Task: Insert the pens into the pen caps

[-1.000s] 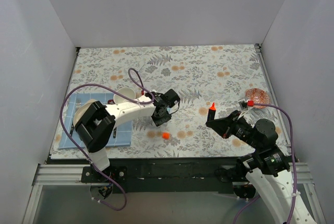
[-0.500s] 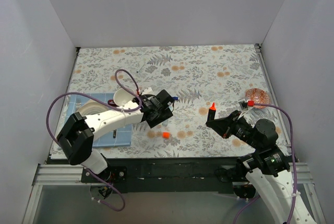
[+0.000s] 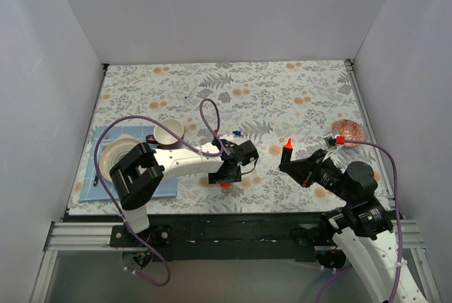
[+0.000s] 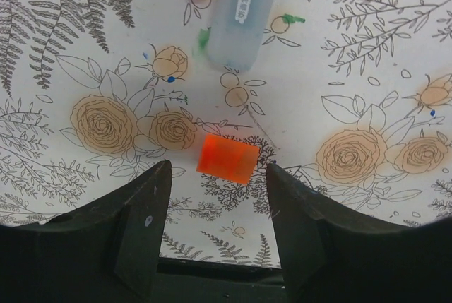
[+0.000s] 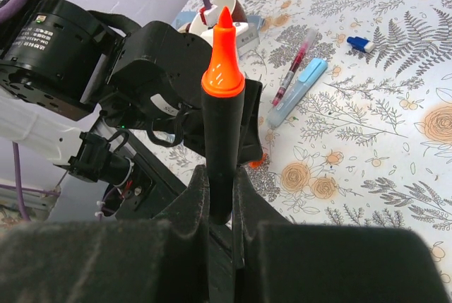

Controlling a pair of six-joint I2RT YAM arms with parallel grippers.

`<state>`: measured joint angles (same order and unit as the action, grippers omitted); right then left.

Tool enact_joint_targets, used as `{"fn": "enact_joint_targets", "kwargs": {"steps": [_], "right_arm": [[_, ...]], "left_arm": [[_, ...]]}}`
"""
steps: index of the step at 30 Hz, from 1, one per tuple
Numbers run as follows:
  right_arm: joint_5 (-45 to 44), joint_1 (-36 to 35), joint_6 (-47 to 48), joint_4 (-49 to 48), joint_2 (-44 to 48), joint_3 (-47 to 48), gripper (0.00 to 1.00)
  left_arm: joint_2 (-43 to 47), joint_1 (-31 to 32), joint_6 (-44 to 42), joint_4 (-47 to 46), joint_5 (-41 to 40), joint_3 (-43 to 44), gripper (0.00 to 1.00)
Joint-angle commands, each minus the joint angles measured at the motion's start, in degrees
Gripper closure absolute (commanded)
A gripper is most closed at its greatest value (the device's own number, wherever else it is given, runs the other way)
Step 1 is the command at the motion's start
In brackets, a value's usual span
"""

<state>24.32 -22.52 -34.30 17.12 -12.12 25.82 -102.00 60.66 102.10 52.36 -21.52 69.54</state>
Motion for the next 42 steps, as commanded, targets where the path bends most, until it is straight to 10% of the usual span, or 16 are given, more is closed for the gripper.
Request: {"fn": "enact_joint_targets", "kwargs": {"steps": [1,25,29,35,42], "right_arm": [[-0.41,-0.24,-0.50,-1.39,1.31,2.04,0.99],[-2.17,-0.24,-1.11,-0.25,3.51,3.36,0.99],[-2.43,-0.24,-1.38,-0.43,3.42,3.62,0.99],[-3.22,-0.24,-1.47,0.19,3.42,4.94,0.99],[-6.55,-0.24,-1.64,1.68,3.77,8.54,0.99]], "left_arm": [[0.48,0.77,-6.21,-2.08,0.24,1.04,0.45],[0.13,1.47,-15.00,-6.91,1.48,-3.27,0.48],[-1.80,1.47,-18.34,-7.53,1.57,-1.78,0.64],[1.00,1.74,-34.14,-12.18,3.32,-0.02,0.95],[4.17,2.09,-63.66,-19.39,6.93,2.19,1.00]]}}
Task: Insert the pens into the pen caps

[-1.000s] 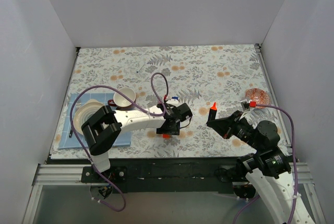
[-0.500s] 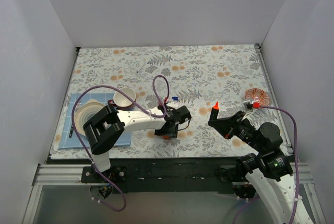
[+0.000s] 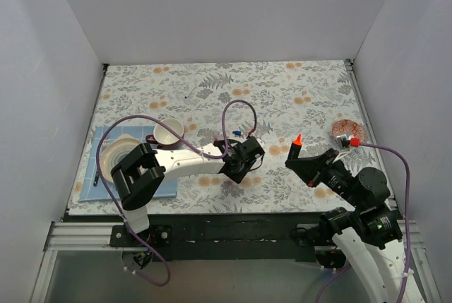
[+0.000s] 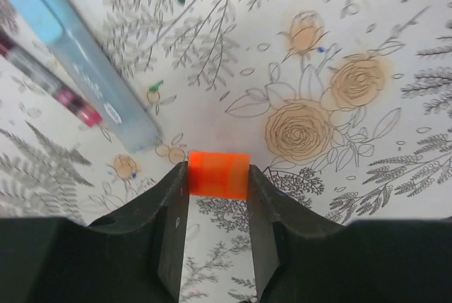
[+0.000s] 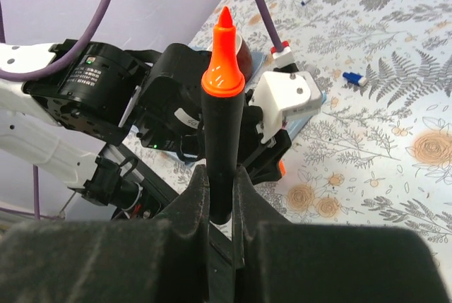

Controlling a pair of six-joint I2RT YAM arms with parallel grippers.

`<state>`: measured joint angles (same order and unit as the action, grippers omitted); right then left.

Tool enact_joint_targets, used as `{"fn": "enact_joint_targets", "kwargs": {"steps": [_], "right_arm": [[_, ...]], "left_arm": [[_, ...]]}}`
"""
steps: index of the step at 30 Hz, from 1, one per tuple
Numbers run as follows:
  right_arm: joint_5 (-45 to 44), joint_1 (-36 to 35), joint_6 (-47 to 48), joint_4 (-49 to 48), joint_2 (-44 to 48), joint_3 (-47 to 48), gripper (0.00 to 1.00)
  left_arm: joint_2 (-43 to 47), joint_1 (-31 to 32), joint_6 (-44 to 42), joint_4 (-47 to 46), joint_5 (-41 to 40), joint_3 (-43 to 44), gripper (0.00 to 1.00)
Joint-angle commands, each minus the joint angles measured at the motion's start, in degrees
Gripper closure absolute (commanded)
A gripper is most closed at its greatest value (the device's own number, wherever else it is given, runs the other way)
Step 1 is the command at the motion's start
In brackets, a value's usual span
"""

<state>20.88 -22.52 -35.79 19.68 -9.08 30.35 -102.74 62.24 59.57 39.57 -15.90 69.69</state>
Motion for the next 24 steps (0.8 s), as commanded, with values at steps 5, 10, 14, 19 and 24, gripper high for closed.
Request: {"fn": "enact_joint_targets", "kwargs": {"steps": [5,10,14,19,24], "right_arm": [[-5.32,-0.24,-0.33,-0.61,0.73,5.33,0.99],[-7.61,-0.24,0.46,0.88,-0.23,6.83,0.99],[-8.84,-0.33,1.86,1.59,-1.37,7.79,0.99],[-9.37,-0.24,2.13,1.24,-1.99,7.88,0.99],[-10.07,-0.33,2.30,0.36,-2.43,7.18,0.99]], "left_arm": [[10.70,-1.76,-47.28,-10.39,0.68,-4.20,1.00],[18.53,-11.75,-61.31,-12.50,13.33,-7.99,1.00],[21.17,-19.16,-70.63,-12.33,19.12,-10.44,1.00],[18.72,-27.24,-77.40,-10.93,25.30,-11.60,1.00],[14.33,-29.89,-82.42,-9.60,27.06,-11.34,1.00]]}}
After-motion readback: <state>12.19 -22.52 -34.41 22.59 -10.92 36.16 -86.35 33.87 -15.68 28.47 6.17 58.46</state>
